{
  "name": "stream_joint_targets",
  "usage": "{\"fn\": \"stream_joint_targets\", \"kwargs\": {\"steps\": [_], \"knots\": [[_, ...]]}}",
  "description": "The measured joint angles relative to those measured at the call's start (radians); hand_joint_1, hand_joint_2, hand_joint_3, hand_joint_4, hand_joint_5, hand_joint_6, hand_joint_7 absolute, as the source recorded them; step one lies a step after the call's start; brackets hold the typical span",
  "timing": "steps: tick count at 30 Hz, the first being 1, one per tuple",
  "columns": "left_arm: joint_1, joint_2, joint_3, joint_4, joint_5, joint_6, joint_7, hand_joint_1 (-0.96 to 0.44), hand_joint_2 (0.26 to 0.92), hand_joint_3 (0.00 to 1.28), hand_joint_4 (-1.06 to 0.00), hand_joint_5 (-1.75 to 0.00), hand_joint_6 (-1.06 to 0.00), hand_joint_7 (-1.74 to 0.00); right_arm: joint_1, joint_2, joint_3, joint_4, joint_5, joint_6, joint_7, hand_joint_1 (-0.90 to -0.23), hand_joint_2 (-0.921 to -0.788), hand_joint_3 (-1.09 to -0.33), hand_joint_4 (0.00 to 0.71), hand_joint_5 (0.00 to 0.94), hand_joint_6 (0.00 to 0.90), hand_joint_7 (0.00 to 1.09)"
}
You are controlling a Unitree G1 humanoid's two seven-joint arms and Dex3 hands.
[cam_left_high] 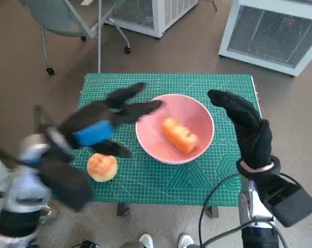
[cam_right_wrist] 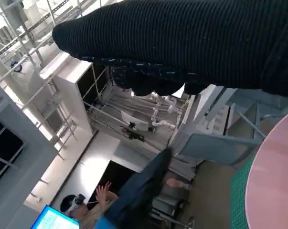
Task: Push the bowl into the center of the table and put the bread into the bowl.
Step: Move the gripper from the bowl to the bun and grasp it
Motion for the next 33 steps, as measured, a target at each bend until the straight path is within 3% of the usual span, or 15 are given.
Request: {"fn": "stream_joint_targets", "kwargs": {"steps": [10,17,26,33], "knots": [[0.119,0.181,0.100,-0.112,-0.014,0.229,-0.135,-0.30,0.734,0.00,0.00,0.00,-0.23,0.00,-0.005,0.000,0.004,0.014,0.001,0.000,0.001,-0.691,-0.921,-0.787,0.126,0.002,-0.001,0.45],[0.165,0.236,0.098,-0.130,-0.015,0.286,-0.196,-0.28,0.730,0.00,-0.02,-0.01,-0.24,0.00,-0.021,0.000,0.009,0.033,0.004,0.000,0.006,-0.693,-0.921,-0.784,0.127,0.002,-0.001,0.45],[0.220,0.234,0.051,-0.100,0.000,0.242,-0.198,-0.29,0.732,0.00,-0.05,-0.01,-0.25,0.00,-0.028,0.000,0.012,0.047,0.012,0.001,0.030,-0.693,-0.921,-0.777,0.125,0.000,-0.001,0.44],[0.253,0.201,-0.020,-0.079,0.128,0.225,-0.097,-0.29,0.736,0.00,-0.06,0.00,-0.25,-0.01,-0.033,0.000,0.012,0.056,0.028,0.007,0.049,-0.686,-0.921,-0.773,0.125,0.001,-0.001,0.44]]}}
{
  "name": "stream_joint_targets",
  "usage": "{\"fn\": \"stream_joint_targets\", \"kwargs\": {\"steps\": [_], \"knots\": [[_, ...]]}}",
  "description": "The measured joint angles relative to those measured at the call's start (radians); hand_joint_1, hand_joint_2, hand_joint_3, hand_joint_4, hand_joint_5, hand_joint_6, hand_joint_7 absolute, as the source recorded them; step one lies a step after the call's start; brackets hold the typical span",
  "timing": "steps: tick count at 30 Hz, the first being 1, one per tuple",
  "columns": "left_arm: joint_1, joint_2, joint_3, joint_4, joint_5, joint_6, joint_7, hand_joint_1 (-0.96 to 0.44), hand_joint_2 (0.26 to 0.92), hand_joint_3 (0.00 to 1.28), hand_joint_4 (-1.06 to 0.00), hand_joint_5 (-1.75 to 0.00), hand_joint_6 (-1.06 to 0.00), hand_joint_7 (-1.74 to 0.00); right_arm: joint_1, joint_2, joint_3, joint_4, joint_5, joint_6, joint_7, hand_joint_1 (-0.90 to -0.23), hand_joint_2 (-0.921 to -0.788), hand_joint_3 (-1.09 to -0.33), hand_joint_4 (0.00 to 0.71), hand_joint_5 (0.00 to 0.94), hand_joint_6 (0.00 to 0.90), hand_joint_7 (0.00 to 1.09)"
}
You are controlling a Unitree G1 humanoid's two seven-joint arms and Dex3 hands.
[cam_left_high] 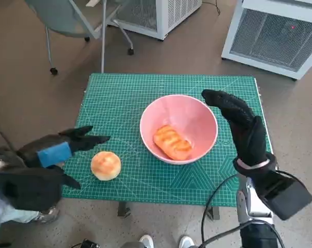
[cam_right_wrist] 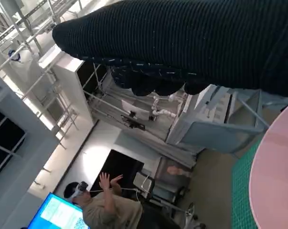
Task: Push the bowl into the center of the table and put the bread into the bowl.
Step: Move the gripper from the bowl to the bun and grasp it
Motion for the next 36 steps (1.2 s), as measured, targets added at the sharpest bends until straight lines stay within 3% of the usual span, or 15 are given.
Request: {"fn": "stream_joint_targets", "kwargs": {"steps": [6,19,26,32,36], "knots": [[0.021,-0.049,-0.048,0.003,0.077,-0.003,0.070,-0.25,0.741,0.00,-0.06,0.00,-0.26,0.00,-0.002,0.000,0.000,0.003,0.015,0.005,0.011,-0.681,-0.921,-0.772,0.125,0.001,-0.001,0.44],[0.023,-0.137,-0.164,0.051,0.281,-0.017,0.219,-0.22,0.754,0.01,-0.10,-0.01,-0.29,-0.01,-0.005,-0.002,0.000,0.007,0.015,0.011,0.019,-0.677,-0.921,-0.775,0.125,0.001,-0.001,0.44],[0.013,-0.185,-0.215,0.119,0.345,-0.014,0.253,-0.10,0.755,0.00,-0.14,-0.01,-0.33,-0.02,-0.005,-0.003,0.000,0.009,0.017,0.011,0.028,-0.679,-0.921,-0.774,0.125,0.001,-0.001,0.44],[-0.011,-0.214,-0.252,0.175,0.377,0.000,0.252,0.06,0.782,0.02,-0.28,-0.03,-0.43,-0.05,-0.005,-0.004,-0.001,0.008,0.017,0.012,0.030,-0.688,-0.921,-0.776,0.124,0.000,-0.001,0.44],[-0.034,-0.215,-0.278,0.209,0.421,0.003,0.253,0.10,0.848,0.04,-0.56,-0.07,-0.61,-0.15,-0.004,-0.005,-0.004,0.007,0.018,0.013,0.035,-0.689,-0.921,-0.777,0.123,0.000,-0.001,0.44]]}}
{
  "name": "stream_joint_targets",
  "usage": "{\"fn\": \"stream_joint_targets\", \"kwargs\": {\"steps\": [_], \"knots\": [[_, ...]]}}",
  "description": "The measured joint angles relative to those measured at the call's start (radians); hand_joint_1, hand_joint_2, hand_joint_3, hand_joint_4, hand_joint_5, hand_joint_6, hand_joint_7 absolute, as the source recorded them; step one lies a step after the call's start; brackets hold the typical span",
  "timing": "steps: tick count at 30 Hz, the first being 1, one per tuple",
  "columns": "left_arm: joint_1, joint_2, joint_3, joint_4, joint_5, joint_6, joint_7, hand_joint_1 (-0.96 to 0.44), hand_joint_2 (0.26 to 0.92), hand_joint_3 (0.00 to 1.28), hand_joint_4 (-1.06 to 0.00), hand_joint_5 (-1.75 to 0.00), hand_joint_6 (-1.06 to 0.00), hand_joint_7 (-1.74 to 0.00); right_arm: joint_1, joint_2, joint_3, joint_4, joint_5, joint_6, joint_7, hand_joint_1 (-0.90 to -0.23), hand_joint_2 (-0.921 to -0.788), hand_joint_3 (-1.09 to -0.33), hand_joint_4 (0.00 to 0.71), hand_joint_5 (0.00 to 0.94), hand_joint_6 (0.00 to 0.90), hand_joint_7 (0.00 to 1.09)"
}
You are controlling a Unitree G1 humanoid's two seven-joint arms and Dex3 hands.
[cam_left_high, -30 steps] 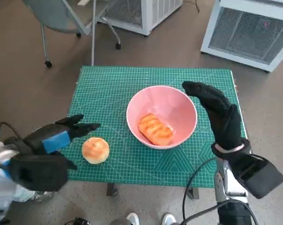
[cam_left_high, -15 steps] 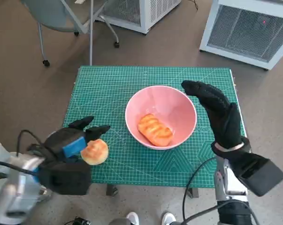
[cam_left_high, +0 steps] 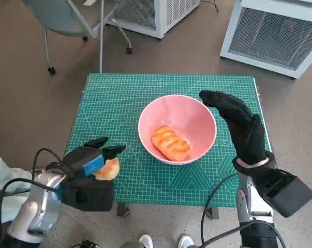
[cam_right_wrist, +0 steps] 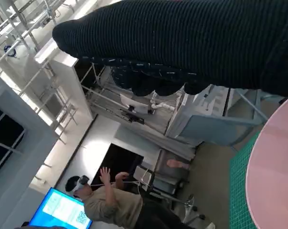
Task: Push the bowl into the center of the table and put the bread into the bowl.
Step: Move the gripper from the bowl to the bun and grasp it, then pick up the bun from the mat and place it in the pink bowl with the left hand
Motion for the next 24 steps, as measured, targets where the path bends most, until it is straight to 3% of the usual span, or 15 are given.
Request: {"fn": "stream_joint_targets", "kwargs": {"steps": [2,3,6,12,24], "knots": [[-0.007,0.000,-0.006,0.014,0.017,-0.004,0.006,0.11,0.880,0.03,-0.71,-0.10,-0.63,-0.35,0.001,-0.002,-0.002,-0.001,0.000,0.000,0.001,-0.691,-0.921,-0.777,0.123,0.000,-0.001,0.44],[-0.009,0.000,-0.007,0.020,0.021,-0.008,0.010,0.07,0.894,0.04,-0.73,-0.45,-0.61,-0.68,0.001,-0.002,-0.002,-0.001,0.001,0.000,0.001,-0.691,-0.921,-0.777,0.122,0.000,-0.001,0.44],[-0.013,0.002,-0.006,0.034,0.025,-0.028,0.025,0.03,0.903,0.07,-0.74,-0.87,-0.60,-1.05,0.003,-0.004,-0.005,-0.005,0.001,0.002,0.001,-0.690,-0.921,-0.777,0.121,0.000,-0.001,0.43],[-0.019,0.005,0.004,0.041,0.006,-0.054,0.024,0.01,0.896,0.08,-0.73,-1.10,-0.64,-1.14,0.003,-0.005,-0.006,-0.010,0.000,0.008,0.001,-0.686,-0.921,-0.778,0.120,0.000,-0.001,0.43],[-0.031,0.007,0.077,0.028,-0.084,-0.048,-0.015,0.00,0.913,0.08,-0.70,-1.13,-0.61,-1.21,0.003,-0.004,-0.007,-0.011,0.000,0.014,0.001,-0.686,-0.921,-0.777,0.120,0.000,-0.001,0.43]]}}
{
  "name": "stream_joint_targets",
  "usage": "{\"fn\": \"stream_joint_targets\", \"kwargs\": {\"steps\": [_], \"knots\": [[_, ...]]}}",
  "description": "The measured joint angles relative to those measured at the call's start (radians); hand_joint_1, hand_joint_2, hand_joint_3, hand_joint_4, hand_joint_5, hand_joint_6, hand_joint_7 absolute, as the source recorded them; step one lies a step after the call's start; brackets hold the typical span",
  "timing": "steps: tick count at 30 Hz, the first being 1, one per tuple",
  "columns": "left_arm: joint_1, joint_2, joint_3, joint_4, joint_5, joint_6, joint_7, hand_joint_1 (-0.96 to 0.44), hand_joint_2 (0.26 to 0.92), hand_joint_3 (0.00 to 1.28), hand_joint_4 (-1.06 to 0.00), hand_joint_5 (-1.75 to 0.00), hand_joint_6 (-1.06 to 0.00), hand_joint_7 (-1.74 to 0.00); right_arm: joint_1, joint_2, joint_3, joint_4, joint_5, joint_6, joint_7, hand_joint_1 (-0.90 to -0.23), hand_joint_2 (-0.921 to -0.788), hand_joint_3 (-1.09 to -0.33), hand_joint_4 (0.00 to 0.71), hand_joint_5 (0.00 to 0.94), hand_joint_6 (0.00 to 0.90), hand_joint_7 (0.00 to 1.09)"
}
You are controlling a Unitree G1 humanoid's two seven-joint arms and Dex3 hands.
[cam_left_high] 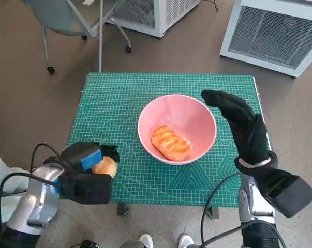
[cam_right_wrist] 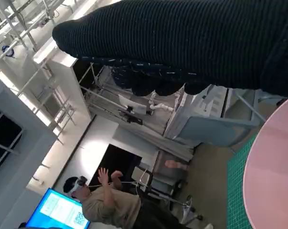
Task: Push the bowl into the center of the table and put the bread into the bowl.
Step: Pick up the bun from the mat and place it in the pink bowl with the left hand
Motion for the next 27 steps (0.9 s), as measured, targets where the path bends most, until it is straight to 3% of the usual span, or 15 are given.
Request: {"fn": "stream_joint_targets", "kwargs": {"steps": [11,17,27], "knots": [[-0.082,0.001,0.137,-0.116,-0.109,0.064,-0.032,0.00,0.920,0.08,-0.68,-1.14,-0.60,-1.24,0.000,0.001,-0.002,0.001,0.001,0.002,0.000,-0.688,-0.921,-0.777,0.120,0.000,-0.001,0.43],[-0.192,-0.009,0.208,-0.195,-0.156,0.112,-0.011,0.00,0.918,0.06,-0.71,-1.14,-0.63,-1.17,-0.001,0.001,-0.003,0.009,0.001,0.001,0.000,-0.688,-0.921,-0.776,0.120,0.001,-0.001,0.43],[-0.335,-0.120,0.146,-0.227,-0.134,0.132,0.099,0.00,0.908,0.04,-0.75,-1.16,-0.69,-1.04,-0.007,0.002,-0.006,0.030,0.007,0.001,0.010,-0.688,-0.921,-0.776,0.120,0.000,-0.001,0.43]]}}
